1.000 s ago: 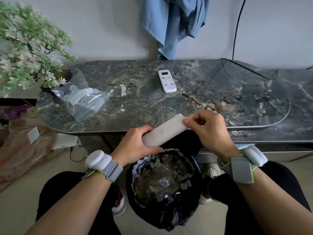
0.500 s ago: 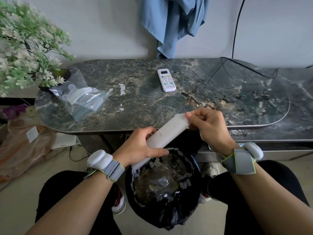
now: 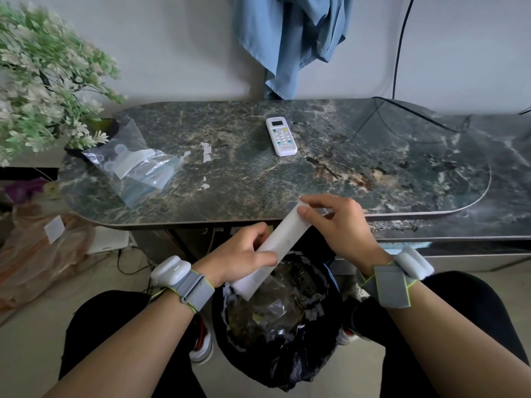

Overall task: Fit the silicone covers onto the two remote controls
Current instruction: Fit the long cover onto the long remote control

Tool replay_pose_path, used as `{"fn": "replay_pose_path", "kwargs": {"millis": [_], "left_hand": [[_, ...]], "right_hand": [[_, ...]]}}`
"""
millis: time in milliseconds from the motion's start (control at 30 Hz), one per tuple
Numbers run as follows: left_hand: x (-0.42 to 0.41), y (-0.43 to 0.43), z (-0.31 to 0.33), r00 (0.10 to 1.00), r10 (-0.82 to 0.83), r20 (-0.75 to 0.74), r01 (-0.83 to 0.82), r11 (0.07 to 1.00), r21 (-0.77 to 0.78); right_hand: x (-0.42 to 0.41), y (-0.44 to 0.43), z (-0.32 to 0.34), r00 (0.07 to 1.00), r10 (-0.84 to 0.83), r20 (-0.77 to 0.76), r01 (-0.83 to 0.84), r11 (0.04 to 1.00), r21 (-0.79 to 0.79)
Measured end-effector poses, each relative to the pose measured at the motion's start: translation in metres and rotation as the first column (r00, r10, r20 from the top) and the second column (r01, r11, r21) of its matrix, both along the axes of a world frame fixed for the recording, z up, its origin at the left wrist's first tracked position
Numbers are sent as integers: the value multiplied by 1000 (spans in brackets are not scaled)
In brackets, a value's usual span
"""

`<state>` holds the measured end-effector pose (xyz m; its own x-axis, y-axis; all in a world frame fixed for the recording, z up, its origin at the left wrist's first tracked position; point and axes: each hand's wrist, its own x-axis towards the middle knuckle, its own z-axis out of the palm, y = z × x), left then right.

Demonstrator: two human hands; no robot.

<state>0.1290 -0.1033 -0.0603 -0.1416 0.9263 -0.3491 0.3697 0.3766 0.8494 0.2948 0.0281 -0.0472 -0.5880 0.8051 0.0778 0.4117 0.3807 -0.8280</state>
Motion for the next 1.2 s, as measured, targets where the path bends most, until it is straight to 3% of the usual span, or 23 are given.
{"fn": "replay_pose_path", "kwargs": {"millis": [167, 300, 433, 500, 633, 733, 867, 933, 1200], "left_hand": [[2, 0, -1, 992, 48, 112, -43, 998, -47], [3, 1, -3, 993, 97, 61, -97, 995, 0], [7, 1, -5, 992, 126, 24, -127, 992, 28], [9, 2, -5, 989, 142, 36, -143, 989, 35], [6, 2, -5, 989, 139, 56, -142, 989, 44], [4, 2, -6, 988, 146, 51, -148, 988, 39], [-2, 6, -1, 969, 209, 129, -210, 978, -4], [-4, 6, 1, 962, 227, 154, -227, 974, -14], [-10, -2, -8, 961, 271, -57, -263, 958, 115]], "right_hand": [[-4, -5, 0, 993, -113, -42, 118, 984, 136], [-4, -6, 2, 987, -159, -14, 159, 977, 142], [-5, -9, 3, 973, -229, 37, 213, 946, 246], [-7, -9, 3, 974, -223, 23, 216, 959, 182], [-5, 1, 4, 989, -143, -19, 140, 984, -111], [-3, 3, 5, 998, -60, -4, 59, 993, -98], [-6, -6, 6, 997, -64, -53, 68, 995, 71], [-6, -7, 7, 992, -46, -117, 44, 999, -19], [-12, -1, 12, 999, 19, -33, -30, 922, -385]]}}
